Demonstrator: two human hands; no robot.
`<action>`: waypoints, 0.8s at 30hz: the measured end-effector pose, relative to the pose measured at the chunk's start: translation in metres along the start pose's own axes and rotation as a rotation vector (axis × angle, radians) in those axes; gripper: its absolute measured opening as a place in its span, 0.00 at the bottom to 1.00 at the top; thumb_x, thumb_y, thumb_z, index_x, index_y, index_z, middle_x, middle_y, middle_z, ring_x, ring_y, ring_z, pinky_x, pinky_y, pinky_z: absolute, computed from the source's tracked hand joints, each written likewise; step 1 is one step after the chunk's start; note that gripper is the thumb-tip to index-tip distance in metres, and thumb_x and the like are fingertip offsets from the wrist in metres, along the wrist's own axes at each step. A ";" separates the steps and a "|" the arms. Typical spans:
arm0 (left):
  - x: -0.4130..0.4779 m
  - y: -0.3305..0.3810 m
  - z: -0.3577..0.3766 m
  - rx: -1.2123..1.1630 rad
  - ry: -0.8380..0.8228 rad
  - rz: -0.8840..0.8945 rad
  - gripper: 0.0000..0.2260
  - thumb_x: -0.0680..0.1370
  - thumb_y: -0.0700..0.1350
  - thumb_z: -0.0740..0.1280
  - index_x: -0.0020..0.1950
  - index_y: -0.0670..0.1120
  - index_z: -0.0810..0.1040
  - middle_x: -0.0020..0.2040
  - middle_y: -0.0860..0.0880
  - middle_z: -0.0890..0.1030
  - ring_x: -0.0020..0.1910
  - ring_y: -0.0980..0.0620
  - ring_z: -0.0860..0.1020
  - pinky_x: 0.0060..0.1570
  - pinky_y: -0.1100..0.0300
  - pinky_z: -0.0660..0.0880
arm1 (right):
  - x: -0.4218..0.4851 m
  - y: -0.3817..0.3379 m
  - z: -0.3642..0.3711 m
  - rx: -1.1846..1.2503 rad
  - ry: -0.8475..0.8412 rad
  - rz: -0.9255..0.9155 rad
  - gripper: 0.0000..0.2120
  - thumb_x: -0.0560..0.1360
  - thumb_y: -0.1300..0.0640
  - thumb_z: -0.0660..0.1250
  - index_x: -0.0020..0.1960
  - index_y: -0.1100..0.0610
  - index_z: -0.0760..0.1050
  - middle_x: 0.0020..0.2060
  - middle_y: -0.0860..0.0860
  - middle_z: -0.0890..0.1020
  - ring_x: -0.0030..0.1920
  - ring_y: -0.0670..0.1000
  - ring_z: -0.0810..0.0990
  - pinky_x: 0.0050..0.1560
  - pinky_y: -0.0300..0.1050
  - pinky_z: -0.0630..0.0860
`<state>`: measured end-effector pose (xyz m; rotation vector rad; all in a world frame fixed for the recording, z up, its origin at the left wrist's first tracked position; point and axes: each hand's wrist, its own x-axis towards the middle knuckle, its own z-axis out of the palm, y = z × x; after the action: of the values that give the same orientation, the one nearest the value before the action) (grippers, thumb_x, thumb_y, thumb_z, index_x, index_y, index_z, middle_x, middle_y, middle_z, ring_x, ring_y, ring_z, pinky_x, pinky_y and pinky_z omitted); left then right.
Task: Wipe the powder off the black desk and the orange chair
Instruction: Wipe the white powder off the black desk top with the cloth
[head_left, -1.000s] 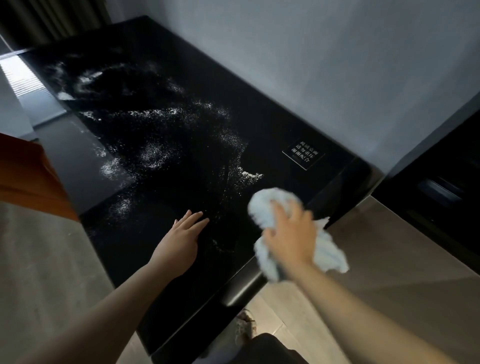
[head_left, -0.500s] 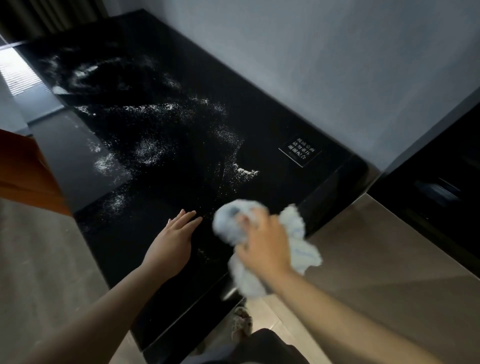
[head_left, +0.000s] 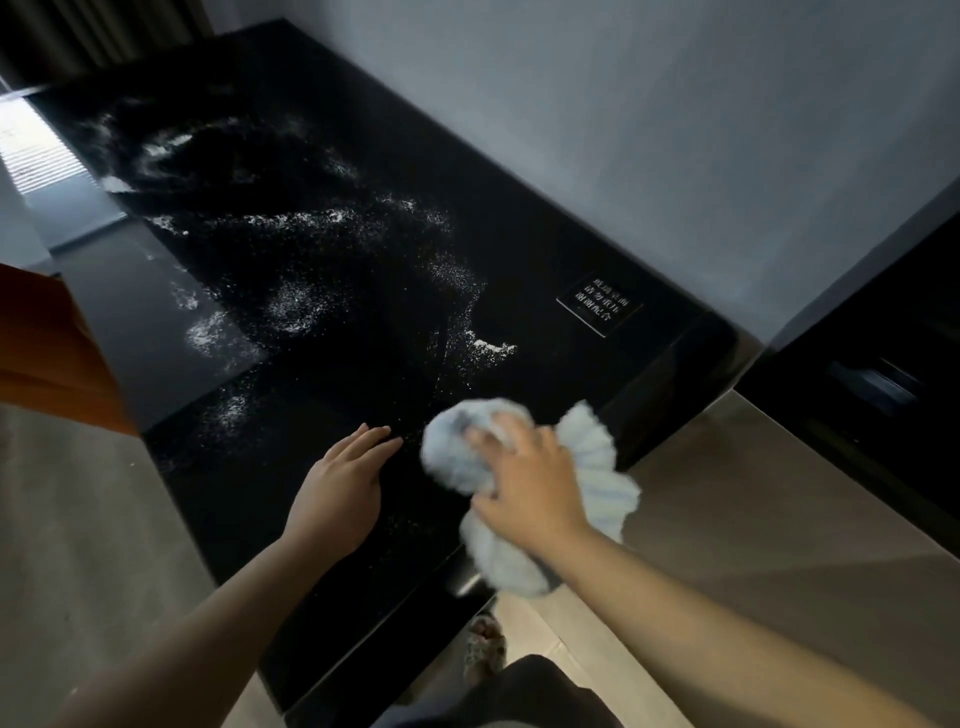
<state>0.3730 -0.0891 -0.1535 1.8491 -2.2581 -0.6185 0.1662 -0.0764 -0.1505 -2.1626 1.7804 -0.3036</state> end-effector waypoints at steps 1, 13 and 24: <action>0.000 0.000 -0.001 0.009 -0.008 0.008 0.19 0.80 0.40 0.58 0.72 0.50 0.68 0.73 0.52 0.66 0.75 0.52 0.57 0.72 0.60 0.53 | 0.001 -0.004 -0.003 0.149 -0.046 -0.030 0.31 0.67 0.52 0.67 0.70 0.45 0.65 0.67 0.51 0.67 0.58 0.59 0.69 0.59 0.51 0.69; 0.021 -0.025 -0.012 0.205 -0.122 0.033 0.22 0.82 0.51 0.52 0.76 0.56 0.54 0.78 0.54 0.53 0.77 0.51 0.46 0.74 0.53 0.47 | 0.018 -0.002 0.005 -0.186 0.068 0.250 0.29 0.71 0.47 0.61 0.71 0.43 0.61 0.72 0.51 0.60 0.60 0.60 0.65 0.53 0.52 0.66; 0.016 -0.095 -0.033 0.211 -0.239 0.402 0.22 0.82 0.47 0.50 0.76 0.54 0.54 0.78 0.52 0.51 0.77 0.52 0.44 0.73 0.57 0.41 | -0.009 -0.090 0.030 -0.220 0.159 0.626 0.27 0.72 0.49 0.62 0.71 0.46 0.64 0.72 0.51 0.62 0.59 0.61 0.68 0.54 0.54 0.68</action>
<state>0.4672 -0.1260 -0.1650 1.3875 -2.8414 -0.5749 0.2567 -0.0490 -0.1438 -1.6144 2.5642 -0.1285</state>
